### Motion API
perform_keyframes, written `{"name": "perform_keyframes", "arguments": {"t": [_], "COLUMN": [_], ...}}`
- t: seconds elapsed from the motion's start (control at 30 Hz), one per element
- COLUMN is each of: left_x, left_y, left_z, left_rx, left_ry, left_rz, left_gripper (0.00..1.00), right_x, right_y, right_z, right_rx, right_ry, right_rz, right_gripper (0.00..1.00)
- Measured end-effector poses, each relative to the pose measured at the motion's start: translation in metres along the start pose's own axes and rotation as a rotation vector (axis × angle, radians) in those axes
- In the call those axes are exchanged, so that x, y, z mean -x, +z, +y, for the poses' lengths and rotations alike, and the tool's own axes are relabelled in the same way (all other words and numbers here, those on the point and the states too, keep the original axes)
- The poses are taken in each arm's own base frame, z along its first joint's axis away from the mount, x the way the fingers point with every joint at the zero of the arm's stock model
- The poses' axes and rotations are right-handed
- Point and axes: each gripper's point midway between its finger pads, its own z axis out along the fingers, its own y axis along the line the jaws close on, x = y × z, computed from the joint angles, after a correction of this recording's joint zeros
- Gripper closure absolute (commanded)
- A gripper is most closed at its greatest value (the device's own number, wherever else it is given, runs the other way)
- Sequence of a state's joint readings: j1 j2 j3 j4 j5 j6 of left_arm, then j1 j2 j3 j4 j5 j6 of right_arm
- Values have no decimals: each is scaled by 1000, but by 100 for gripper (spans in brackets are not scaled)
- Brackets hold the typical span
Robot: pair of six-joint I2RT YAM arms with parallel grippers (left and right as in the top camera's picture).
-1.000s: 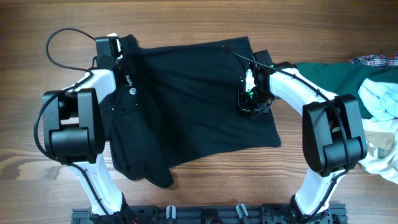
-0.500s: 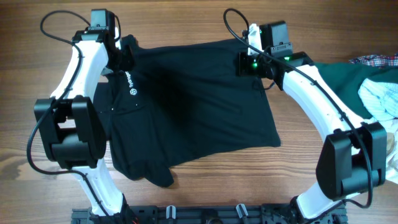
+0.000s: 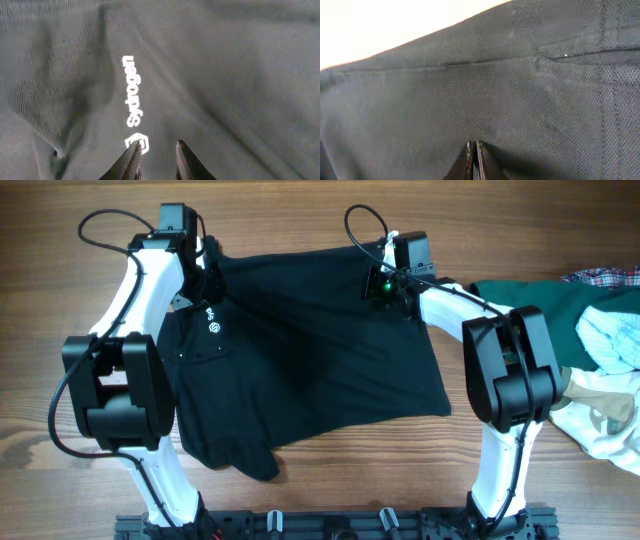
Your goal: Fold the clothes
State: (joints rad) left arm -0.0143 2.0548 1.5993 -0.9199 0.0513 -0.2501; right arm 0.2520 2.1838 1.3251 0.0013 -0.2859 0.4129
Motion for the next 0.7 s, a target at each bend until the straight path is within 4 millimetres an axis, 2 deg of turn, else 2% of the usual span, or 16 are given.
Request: {"name": "perform_keyframes", "arguments": {"t": [0.13, 0.27, 0.43, 0.53, 0.57, 0.63, 0.7], "left_x": [-6, -12, -17, -14, -13, -10, -6], "left_y": [0, 0, 0, 0, 0, 1, 1], "left_z": [1, -1, -3, -7, -10, -15, -20], "left_rx": [2, -10, -10, -16, -19, -27, -37], "left_ry": [-5, -6, -1, 6, 11, 19, 25], "left_rz": [23, 51, 67, 53, 45, 29, 9], "left_gripper": [77, 77, 77, 73, 70, 67, 65], "right_x": [9, 31, 70, 84, 88, 89, 92], "right_y": [4, 7, -10, -21, -22, -23, -25], "right_z": [-6, -28, -93, -121, -123, -117, -102], "right_rx": [-35, -111, -193, -250, -255, -236, -187], "right_ry": [51, 69, 95, 63, 36, -14, -50], "right_rz": [-32, -99, -165, -170, -164, -130, -86], "right_gripper": [96, 96, 96, 96, 89, 58, 36]}}
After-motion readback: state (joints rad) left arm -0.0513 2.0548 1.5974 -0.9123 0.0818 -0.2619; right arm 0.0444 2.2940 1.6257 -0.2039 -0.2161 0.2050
